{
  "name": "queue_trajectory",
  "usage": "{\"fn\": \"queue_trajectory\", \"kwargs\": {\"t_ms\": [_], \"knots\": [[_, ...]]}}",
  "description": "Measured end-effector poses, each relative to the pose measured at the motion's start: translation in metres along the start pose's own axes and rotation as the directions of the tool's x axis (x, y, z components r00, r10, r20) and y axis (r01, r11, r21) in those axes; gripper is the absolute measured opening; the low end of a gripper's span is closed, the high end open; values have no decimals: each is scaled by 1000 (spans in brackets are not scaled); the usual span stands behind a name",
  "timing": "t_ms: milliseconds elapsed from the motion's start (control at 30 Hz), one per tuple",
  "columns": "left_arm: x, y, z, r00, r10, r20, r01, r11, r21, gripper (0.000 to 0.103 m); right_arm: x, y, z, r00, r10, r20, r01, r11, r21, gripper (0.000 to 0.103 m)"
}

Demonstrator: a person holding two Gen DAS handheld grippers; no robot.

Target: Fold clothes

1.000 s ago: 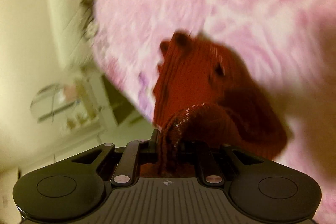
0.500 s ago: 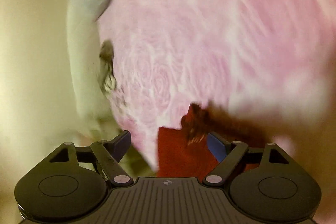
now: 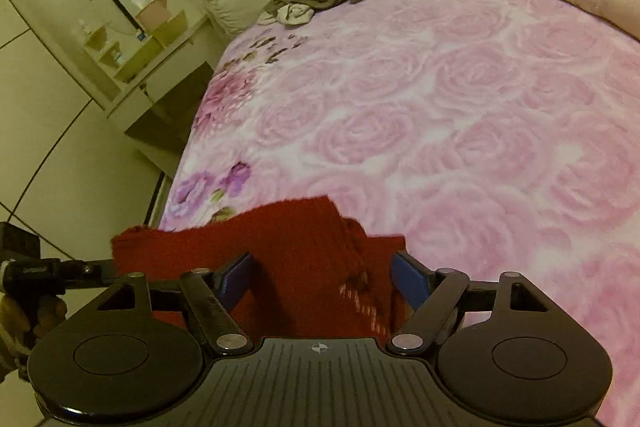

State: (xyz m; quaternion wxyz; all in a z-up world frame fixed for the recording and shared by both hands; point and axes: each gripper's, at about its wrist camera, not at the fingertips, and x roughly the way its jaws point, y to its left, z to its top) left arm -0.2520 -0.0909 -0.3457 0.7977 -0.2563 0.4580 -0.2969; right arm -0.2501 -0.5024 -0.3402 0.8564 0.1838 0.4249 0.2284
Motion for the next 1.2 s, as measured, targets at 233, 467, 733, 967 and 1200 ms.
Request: {"fn": "queue_trajectory", "kwargs": {"t_ms": [233, 467, 733, 967, 1200], "knots": [[2, 5, 7, 999, 8, 37, -5, 997, -73, 6, -20, -6, -4, 994, -37, 106, 25, 993, 113, 6], [34, 14, 6, 991, 128, -29, -131, 983, -126, 9, 11, -3, -7, 973, -230, 25, 225, 965, 133, 6], [9, -33, -5, 976, 214, -29, -214, 977, -8, 27, -27, 18, 0, 939, -344, 30, 338, 933, 122, 70], [-34, -96, -40, 977, 213, -17, -208, 966, 153, 4, -95, 79, -48, 950, -313, 12, 312, 949, 49, 31], [-2, -148, -74, 975, 211, -64, -175, 918, 355, 0, -73, 136, -85, 972, -233, -18, 232, 971, -64, 23]]}}
